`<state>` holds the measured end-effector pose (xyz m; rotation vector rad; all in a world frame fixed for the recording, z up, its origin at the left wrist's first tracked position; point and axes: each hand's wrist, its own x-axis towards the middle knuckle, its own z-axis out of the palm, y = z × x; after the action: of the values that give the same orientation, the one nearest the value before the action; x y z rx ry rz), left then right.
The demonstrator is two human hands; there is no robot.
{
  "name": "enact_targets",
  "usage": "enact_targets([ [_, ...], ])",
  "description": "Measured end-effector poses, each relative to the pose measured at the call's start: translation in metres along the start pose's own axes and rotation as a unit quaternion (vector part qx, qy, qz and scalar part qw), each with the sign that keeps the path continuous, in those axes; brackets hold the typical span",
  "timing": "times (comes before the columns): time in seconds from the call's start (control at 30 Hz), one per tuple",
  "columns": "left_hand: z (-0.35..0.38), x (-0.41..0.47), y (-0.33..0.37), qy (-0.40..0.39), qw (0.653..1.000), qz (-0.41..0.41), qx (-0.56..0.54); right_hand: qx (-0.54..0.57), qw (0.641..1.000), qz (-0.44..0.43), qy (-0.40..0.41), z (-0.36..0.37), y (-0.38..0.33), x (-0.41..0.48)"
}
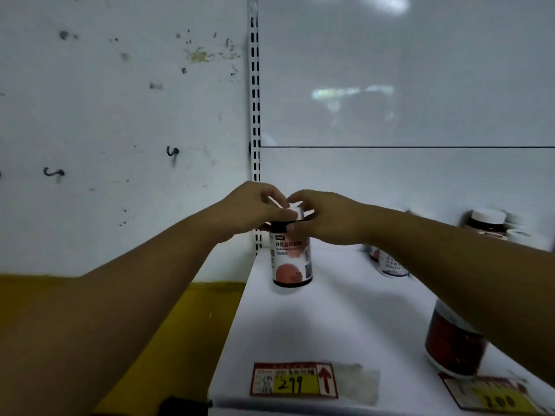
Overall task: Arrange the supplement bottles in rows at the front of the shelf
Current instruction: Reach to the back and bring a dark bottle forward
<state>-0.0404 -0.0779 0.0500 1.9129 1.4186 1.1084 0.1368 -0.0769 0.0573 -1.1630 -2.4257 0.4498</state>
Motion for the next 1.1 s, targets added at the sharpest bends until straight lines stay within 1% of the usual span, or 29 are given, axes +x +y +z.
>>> enact_targets([
  [0.07, 0.002, -0.016, 0.01, 0.009, 1.0, -0.001, 0.005, 0.035, 0.999, -0.017, 0.024, 0.0, -0.003, -0.006],
  [0.13, 0.003, -0.03, 0.017, 0.023, 1.0, -0.01, 0.008, 0.104, 0.994, -0.02, 0.041, -0.002, -0.002, -0.013],
  [0.23, 0.007, -0.049, 0.022, 0.039, 0.999, -0.024, -0.001, 0.211, 0.977, -0.011, 0.012, 0.0, -0.001, -0.025],
  [0.3, 0.012, -0.06, 0.023, 0.05, 0.998, -0.033, 0.007, 0.235, 0.972, -0.008, -0.001, 0.004, -0.001, -0.03],
  [0.4, 0.017, -0.078, 0.023, 0.058, 0.997, -0.046, 0.019, 0.217, 0.976, -0.012, 0.002, 0.011, -0.003, -0.039],
  [0.5, 0.019, -0.095, 0.025, 0.063, 0.996, -0.067, 0.016, 0.177, 0.984, -0.031, -0.003, 0.02, -0.007, -0.048],
  [0.57, 0.019, -0.104, 0.026, 0.067, 0.995, -0.078, 0.018, 0.169, 0.985, -0.042, -0.005, 0.025, -0.011, -0.053],
  [0.8, 0.014, -0.117, 0.027, 0.065, 0.995, -0.072, 0.032, 0.137, 0.989, -0.055, 0.012, 0.031, -0.021, -0.062],
  [0.93, 0.01, -0.113, 0.023, 0.043, 0.996, -0.067, 0.039, 0.109, 0.993, -0.049, 0.018, 0.035, -0.024, -0.063],
  [1.1, 0.007, -0.104, 0.018, -0.01, 0.997, -0.053, 0.064, 0.1, 0.995, -0.029, 0.007, 0.038, -0.025, -0.064],
])
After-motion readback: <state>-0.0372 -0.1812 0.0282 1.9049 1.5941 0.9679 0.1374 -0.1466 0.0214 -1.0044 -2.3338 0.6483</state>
